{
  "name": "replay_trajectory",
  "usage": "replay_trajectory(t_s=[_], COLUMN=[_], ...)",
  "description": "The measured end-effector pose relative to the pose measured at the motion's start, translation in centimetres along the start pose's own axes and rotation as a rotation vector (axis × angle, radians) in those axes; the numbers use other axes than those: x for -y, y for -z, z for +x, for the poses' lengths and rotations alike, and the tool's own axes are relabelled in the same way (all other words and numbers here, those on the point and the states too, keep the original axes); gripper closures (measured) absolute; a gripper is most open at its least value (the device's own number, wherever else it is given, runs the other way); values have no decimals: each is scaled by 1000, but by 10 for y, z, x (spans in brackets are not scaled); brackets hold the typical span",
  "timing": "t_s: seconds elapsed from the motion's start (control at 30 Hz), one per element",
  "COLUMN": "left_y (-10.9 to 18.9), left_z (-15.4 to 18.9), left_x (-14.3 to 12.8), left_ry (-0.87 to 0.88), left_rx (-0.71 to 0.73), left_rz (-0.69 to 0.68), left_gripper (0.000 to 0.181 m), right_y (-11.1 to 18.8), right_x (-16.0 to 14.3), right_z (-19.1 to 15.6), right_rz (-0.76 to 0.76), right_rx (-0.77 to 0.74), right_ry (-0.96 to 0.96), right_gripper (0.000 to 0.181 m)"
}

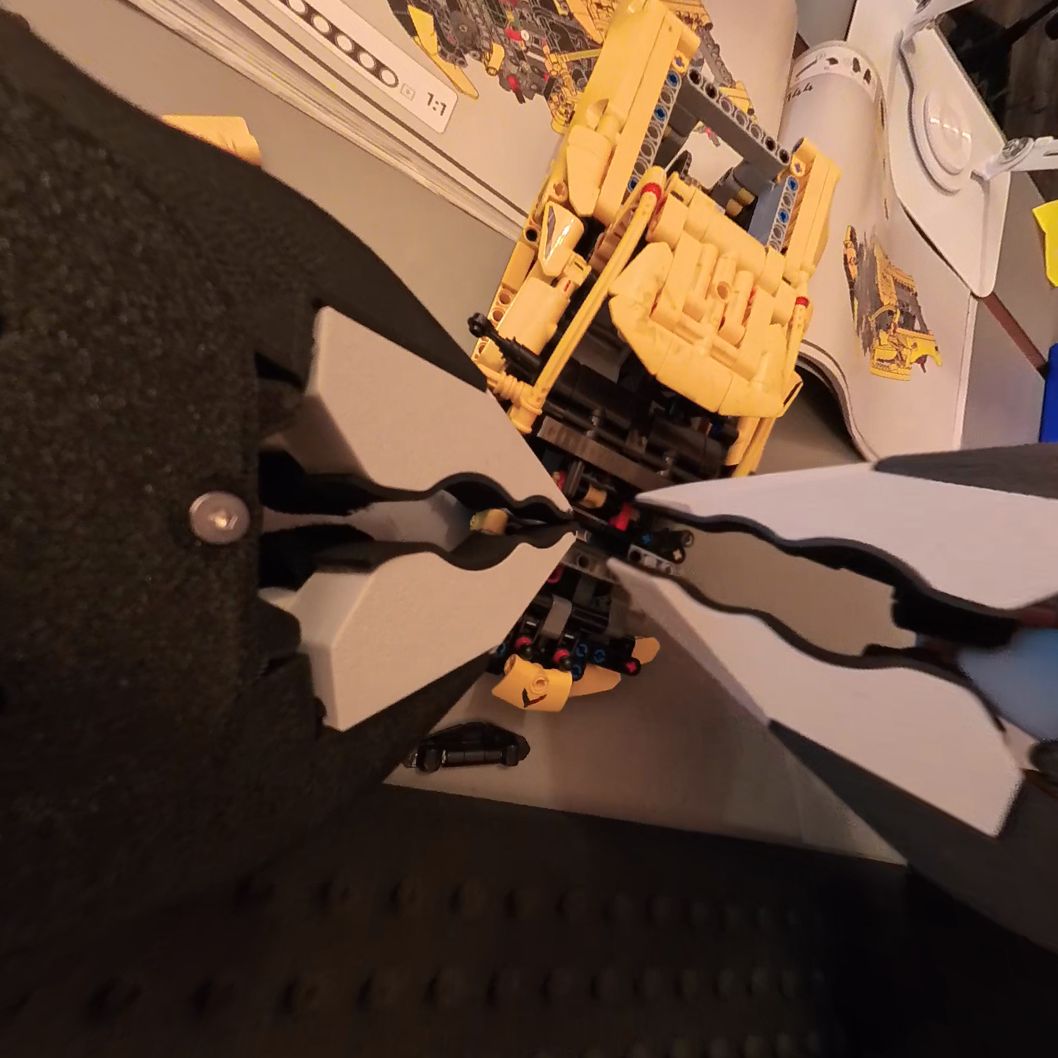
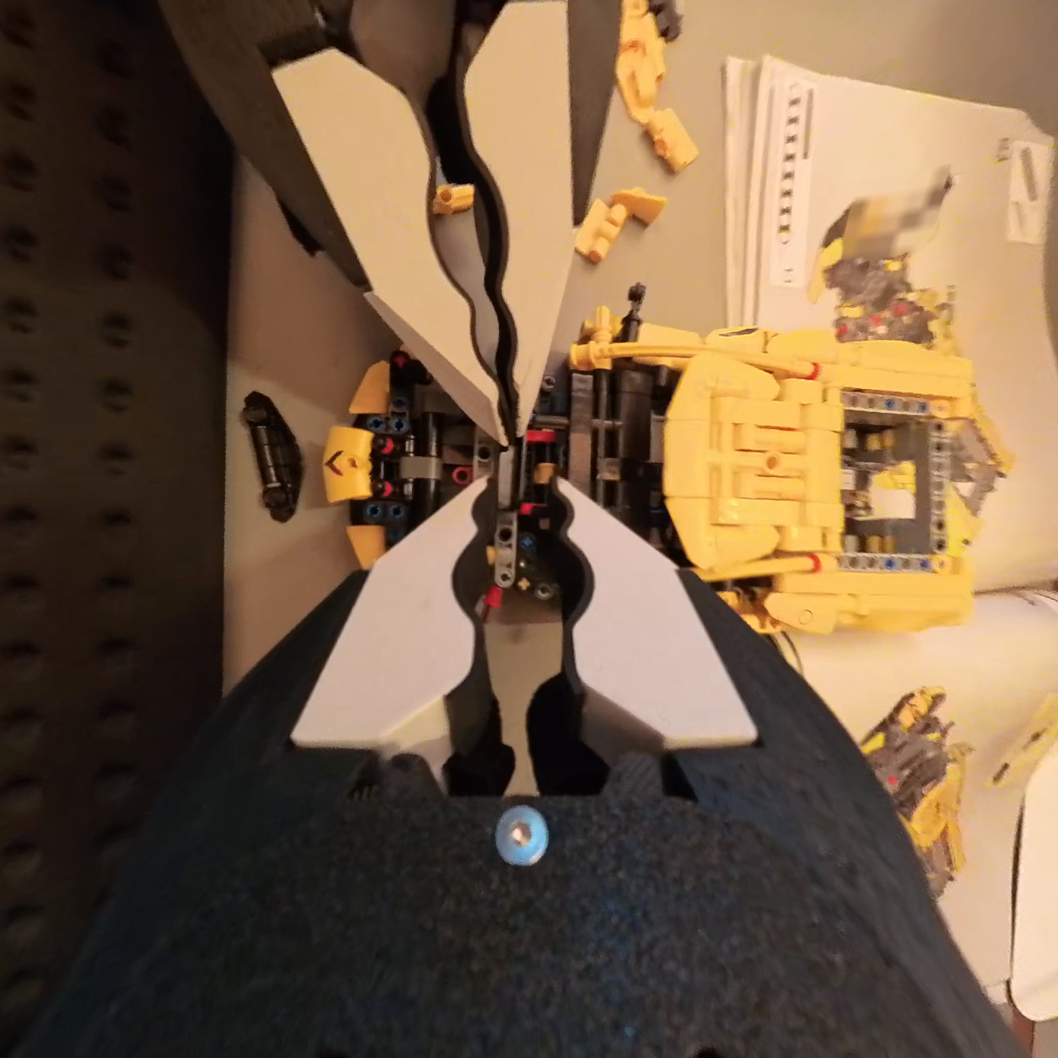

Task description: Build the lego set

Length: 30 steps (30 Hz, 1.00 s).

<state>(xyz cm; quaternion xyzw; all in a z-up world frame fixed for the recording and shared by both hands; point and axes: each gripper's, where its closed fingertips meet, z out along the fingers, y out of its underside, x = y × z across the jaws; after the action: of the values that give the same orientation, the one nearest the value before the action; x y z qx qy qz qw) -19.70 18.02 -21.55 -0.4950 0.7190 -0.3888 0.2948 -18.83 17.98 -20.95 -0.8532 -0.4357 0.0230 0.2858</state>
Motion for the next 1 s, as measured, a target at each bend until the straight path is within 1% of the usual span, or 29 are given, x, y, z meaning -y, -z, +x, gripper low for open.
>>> replay_trajectory(t_s=[0.03, 0.1, 0.23, 0.27, 0.5, 0.67, 0.73, 0.8, 0.87, 1.0], left_y=[0, 0, -1, -1, 3, 2, 5, 5, 2, -1], left_z=[0, 0, 0, 0, -5, -5, -8, -4, 1, 0], left_x=[0, 0, 0, 0, -2, -5, 1, 6, 1, -1], left_ry=[-2, -1, 4, 3, 15, -11, -19, -5, 6, 12], left_rx=[1, 1, 0, -2, 13, 24, 45, 17, -16, -4], left_rz=[0, 0, 3, 3, -4, -19, 2, 34, -2, -8], left_gripper=[181, 181, 181, 181, 181, 181, 181, 181, 181, 181], right_y=[4, 6, -6, -8, -6, -7, -7, -8, -8, -8], right_x=[1, 4, -4, -4, -6, -7, -7, -7, -8, -8], right_z=[3, 4, 2, 1, -1, -1, 0, 0, 0, 0], right_rz=[23, 64, 17, 17, -8, -23, -35, -50, -59, -62], right_rx=[-20, -33, -22, -15, -2, -38, -58, -66, -69, -109], right_ry=[-7, -24, -18, -14, -6, 5, 35, 48, 50, 101], right_gripper=[171, 175, 176, 181, 181, 181, 181, 181, 181, 181])
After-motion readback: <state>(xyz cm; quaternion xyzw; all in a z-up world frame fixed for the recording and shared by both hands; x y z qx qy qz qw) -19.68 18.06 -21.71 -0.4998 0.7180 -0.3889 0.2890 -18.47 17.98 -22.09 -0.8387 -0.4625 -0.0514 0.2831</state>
